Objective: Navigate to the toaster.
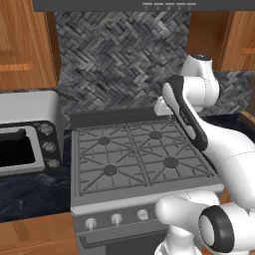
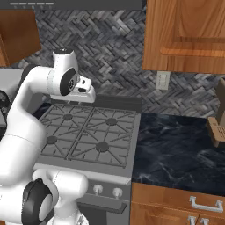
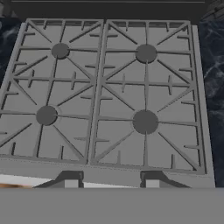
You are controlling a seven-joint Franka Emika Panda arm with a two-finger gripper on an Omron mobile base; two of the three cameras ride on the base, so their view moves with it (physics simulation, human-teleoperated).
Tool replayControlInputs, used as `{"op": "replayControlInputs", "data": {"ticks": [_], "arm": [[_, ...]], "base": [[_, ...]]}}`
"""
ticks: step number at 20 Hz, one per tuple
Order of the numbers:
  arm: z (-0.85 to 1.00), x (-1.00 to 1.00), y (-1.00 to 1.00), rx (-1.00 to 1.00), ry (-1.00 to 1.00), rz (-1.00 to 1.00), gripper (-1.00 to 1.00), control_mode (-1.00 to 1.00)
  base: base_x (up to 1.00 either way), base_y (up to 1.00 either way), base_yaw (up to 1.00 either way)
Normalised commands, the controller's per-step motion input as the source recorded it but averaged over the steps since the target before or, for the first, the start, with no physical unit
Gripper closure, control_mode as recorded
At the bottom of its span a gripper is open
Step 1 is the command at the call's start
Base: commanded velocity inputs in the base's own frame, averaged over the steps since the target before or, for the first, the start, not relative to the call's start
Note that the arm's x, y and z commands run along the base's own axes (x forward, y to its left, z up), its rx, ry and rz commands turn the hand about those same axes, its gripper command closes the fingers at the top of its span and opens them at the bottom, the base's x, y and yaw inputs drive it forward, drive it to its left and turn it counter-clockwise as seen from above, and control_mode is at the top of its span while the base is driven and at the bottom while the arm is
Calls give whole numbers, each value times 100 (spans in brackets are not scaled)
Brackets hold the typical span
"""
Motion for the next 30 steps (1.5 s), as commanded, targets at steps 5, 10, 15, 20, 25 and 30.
{"op": "replayControlInputs", "data": {"ticks": [5, 10, 15, 20, 25, 30], "arm": [[0, 0, 0, 0, 0, 0, -100, 100], [0, 0, 0, 0, 0, 0, -100, 100], [0, 0, 0, 0, 0, 0, -100, 100], [0, 0, 0, 0, 0, 0, -100, 100], [0, 0, 0, 0, 0, 0, -100, 100], [0, 0, 0, 0, 0, 0, -100, 100]], "base": [[-1, 0, 0], [-54, 0, 0], [-79, 0, -3], [-17, 0, 0], [-2, -2, -9], [-10, -12, -36]]}}
